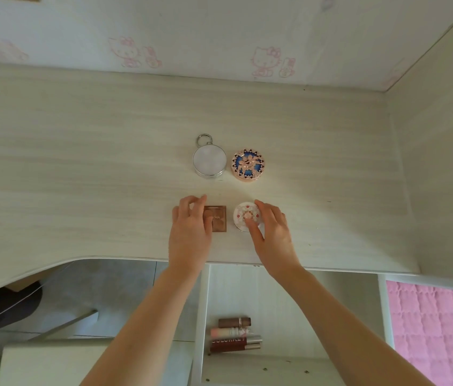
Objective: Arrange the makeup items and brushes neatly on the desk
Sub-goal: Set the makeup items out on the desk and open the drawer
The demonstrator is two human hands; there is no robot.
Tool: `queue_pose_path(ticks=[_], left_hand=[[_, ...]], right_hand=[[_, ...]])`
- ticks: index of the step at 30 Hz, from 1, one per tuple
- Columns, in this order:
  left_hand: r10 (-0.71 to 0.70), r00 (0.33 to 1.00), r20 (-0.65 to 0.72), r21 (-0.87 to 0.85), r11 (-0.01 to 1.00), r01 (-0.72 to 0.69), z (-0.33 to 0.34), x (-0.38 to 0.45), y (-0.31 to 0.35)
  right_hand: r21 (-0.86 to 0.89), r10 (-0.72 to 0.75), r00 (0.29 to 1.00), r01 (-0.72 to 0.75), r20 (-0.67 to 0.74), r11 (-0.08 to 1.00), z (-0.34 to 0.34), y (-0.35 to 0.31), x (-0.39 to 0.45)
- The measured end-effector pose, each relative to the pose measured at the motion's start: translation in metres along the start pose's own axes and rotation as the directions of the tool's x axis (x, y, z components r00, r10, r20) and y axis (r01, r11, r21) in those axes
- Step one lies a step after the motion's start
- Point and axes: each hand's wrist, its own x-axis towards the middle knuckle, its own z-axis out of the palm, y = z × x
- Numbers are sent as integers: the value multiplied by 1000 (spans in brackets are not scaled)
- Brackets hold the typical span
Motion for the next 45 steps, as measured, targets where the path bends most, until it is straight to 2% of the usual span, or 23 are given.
queue_pose_path(ticks=[2,4,7,9,11,22,30,38,45], left_hand=[[146,989,-38,144,980,-139,2,-9,3],[247,969,-26,202,950,-237,7,-20,5],[296,955,-2,211,934,-289,16,-36,3],[317,948,6,205,928,-312,21,-41,-1],[328,945,15,205,924,-324,22,-40,-4],[309,950,40,219,925,-310,15,4,-2],[319,946,65,250,912,-325,17,6,-5],[348,936,62,277,894,-351,10,-16,-3],[402,915,44,295,869,-396,11,-78,-7]], right_hand=[[-10,-8,1000,7,-24,1000,-1,-2,0],[-33,-43,998,42,-39,999,-2,-6,-2],[-144,-165,986,161,-14,976,-3,-12,-9],[-215,-195,980,197,33,957,-2,-13,-12],[-261,-185,982,191,49,946,1,-13,-12],[-289,-189,981,191,36,938,2,-25,26],[-324,-182,981,192,59,926,0,-24,33],[-303,-171,983,181,60,936,-13,-21,2],[-287,-301,945,326,129,901,-28,-6,-66]])
